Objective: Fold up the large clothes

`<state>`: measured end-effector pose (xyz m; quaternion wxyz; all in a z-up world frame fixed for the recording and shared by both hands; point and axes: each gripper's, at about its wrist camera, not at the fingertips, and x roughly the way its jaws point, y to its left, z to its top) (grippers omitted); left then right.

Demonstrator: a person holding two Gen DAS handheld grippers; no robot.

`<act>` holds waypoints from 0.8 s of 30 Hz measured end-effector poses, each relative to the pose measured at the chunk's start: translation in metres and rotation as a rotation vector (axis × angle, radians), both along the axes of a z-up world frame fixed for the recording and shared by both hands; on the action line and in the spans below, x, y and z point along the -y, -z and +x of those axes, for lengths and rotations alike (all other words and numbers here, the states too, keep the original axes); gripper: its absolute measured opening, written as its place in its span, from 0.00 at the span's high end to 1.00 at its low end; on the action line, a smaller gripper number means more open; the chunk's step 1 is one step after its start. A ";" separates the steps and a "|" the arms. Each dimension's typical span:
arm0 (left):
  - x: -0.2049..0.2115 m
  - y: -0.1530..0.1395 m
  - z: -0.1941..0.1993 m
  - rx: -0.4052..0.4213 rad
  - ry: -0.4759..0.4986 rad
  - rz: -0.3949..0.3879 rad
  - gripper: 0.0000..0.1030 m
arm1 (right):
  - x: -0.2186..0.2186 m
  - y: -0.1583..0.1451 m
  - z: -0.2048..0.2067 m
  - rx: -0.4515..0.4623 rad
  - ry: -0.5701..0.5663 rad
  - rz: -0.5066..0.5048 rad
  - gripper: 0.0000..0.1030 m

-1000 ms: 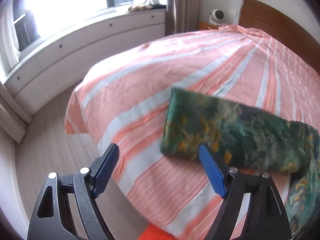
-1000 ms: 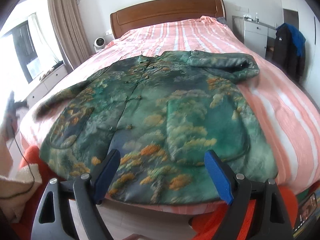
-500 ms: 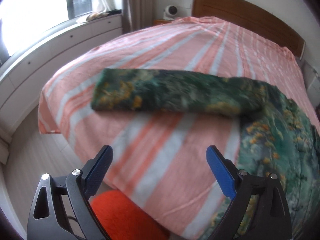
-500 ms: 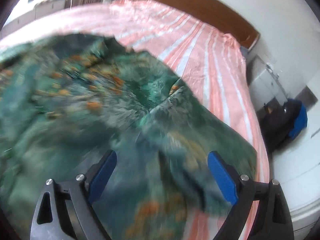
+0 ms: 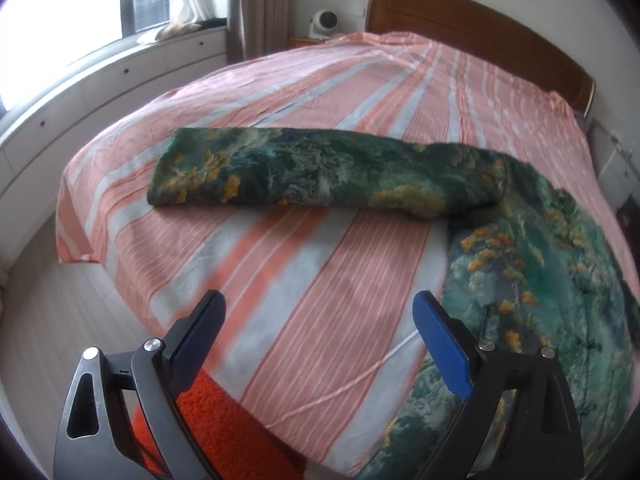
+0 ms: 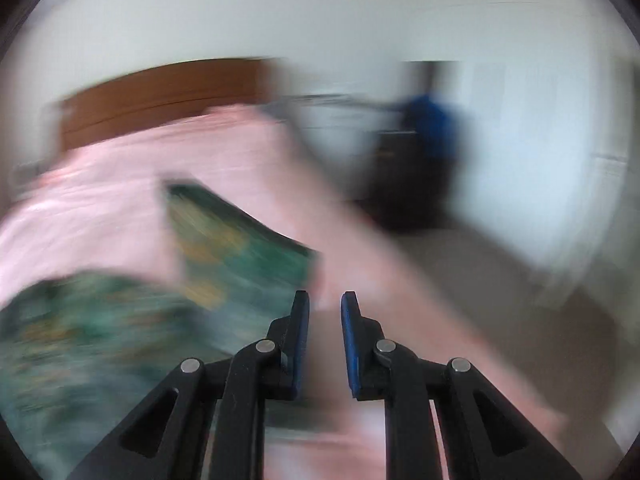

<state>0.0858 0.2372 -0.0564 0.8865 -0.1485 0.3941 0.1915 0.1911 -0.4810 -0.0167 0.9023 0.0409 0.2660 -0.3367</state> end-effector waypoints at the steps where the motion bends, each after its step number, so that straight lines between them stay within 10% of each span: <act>1: 0.000 0.001 0.000 0.009 -0.009 -0.007 0.07 | 0.013 0.010 -0.019 -0.043 0.141 -0.053 0.52; 2: -0.001 0.003 0.000 0.013 -0.018 -0.017 0.07 | 0.020 0.021 -0.032 -0.068 0.211 -0.074 0.24; 3: -0.001 0.004 0.001 0.015 -0.021 -0.023 0.07 | 0.021 0.035 -0.050 -0.082 0.233 -0.069 0.16; 12: -0.004 -0.002 -0.001 0.053 -0.042 -0.047 0.04 | -0.068 0.097 -0.125 -0.062 -0.112 0.113 0.13; 24: 0.004 0.011 -0.005 0.081 -0.016 0.139 0.04 | -0.071 0.100 -0.148 0.050 -0.120 0.121 0.05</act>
